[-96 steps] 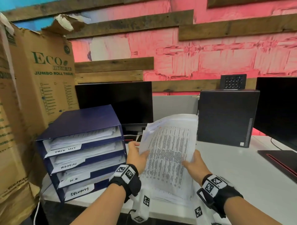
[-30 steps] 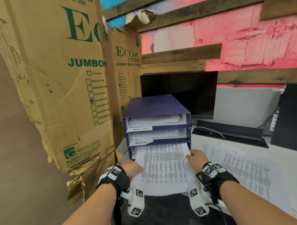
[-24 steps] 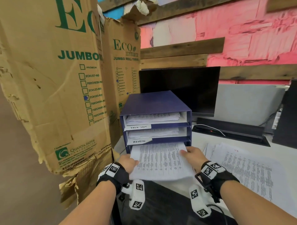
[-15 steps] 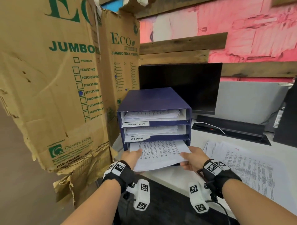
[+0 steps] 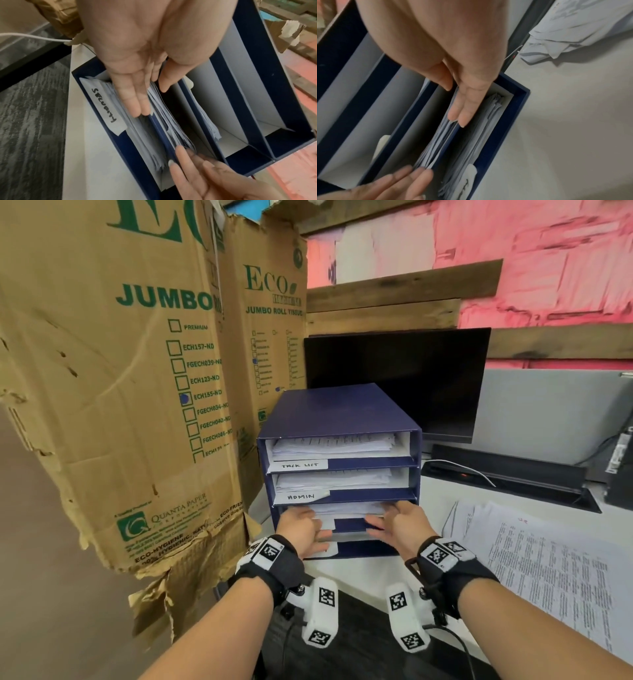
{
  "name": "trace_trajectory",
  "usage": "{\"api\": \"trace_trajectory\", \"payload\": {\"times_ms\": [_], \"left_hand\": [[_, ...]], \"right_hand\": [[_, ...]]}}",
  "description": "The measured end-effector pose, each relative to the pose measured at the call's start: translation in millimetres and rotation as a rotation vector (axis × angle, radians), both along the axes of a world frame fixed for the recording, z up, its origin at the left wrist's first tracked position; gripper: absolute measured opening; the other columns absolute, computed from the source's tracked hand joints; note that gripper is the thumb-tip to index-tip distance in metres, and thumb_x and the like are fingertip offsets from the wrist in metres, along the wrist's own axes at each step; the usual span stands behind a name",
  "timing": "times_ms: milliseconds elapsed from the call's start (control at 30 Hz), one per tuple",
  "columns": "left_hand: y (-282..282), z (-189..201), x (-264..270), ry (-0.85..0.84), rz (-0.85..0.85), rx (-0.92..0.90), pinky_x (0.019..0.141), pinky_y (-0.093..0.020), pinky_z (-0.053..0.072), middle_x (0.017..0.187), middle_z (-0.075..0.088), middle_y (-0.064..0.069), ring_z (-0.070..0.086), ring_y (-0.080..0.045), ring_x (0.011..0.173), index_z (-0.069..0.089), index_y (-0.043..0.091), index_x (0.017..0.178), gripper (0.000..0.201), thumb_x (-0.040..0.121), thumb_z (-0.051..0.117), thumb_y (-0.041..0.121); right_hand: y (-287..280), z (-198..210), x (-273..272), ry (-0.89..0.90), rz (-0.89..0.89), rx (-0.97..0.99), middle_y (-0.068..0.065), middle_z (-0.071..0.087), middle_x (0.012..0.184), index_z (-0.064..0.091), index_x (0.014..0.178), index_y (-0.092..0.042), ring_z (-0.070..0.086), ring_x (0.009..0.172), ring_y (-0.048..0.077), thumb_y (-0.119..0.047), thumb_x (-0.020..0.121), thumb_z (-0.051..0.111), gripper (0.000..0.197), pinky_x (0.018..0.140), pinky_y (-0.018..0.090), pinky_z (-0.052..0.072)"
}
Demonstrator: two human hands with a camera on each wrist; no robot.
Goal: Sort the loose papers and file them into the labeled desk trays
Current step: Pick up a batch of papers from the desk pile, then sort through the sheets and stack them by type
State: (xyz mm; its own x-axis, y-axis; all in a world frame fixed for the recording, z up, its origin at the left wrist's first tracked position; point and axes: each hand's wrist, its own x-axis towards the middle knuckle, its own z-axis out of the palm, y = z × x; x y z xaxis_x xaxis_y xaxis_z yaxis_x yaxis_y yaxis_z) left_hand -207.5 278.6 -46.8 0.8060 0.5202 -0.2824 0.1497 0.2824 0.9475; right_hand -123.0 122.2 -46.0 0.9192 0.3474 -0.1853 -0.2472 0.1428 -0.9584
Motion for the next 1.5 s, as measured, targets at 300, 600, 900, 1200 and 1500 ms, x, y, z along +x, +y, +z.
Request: {"api": "trace_trajectory", "payload": {"times_ms": [300,600,900,1200,1500], "left_hand": [[1,-11,14,0.147,0.018,0.396,0.044,-0.026,0.048,0.094,0.059,-0.011,0.056,-0.018,0.051,0.06,0.015,0.093,0.023,0.092,0.043,-0.001],[-30,-9,5,0.291,-0.222,0.717,0.06,-0.029,0.051,0.087,0.062,-0.008,0.057,-0.025,0.071,0.059,0.023,0.083,0.023,0.085,0.044,0.007],[-97,-9,36,0.325,-0.475,0.915,0.072,-0.033,0.053,0.106,0.067,-0.011,0.063,-0.027,0.086,0.067,0.007,0.105,0.024,0.091,0.049,0.015],[-181,-25,80,0.367,-0.678,0.971,0.066,-0.024,0.044,0.104,0.064,-0.016,0.062,-0.03,0.102,0.061,0.005,0.106,0.027,0.089,0.054,0.025],[-210,-44,118,0.281,-0.542,0.813,0.077,-0.024,0.051,0.108,0.065,-0.011,0.063,-0.025,0.096,0.057,0.003,0.119,0.038,0.083,0.066,0.013]], "right_hand": [[-17,-7,11,-0.126,0.181,-0.308,0.006,0.051,0.127,0.043,0.133,-0.006,0.062,0.075,0.02,0.019,0.086,0.048,0.053,0.072,0.042,0.058],[-79,1,1,-0.186,0.136,-0.57,0.012,0.063,0.111,0.057,0.12,-0.003,0.065,0.079,0.027,0.003,0.094,0.042,0.03,0.066,0.036,0.057],[-175,-9,12,-0.33,0.08,-1.059,0.008,0.06,0.124,0.066,0.112,-0.012,0.055,0.116,0.024,-0.003,0.089,0.048,0.031,0.097,0.03,0.044],[-261,-24,22,-0.239,0.204,-1.507,0.003,0.044,0.144,0.05,0.133,-0.017,0.043,0.13,0.024,-0.016,0.094,0.042,0.04,0.112,0.035,0.03],[-296,-22,36,-0.273,0.384,-1.385,-0.002,0.043,0.144,0.054,0.132,-0.022,0.04,0.132,0.017,-0.017,0.09,0.051,0.042,0.111,0.027,0.03]]}}
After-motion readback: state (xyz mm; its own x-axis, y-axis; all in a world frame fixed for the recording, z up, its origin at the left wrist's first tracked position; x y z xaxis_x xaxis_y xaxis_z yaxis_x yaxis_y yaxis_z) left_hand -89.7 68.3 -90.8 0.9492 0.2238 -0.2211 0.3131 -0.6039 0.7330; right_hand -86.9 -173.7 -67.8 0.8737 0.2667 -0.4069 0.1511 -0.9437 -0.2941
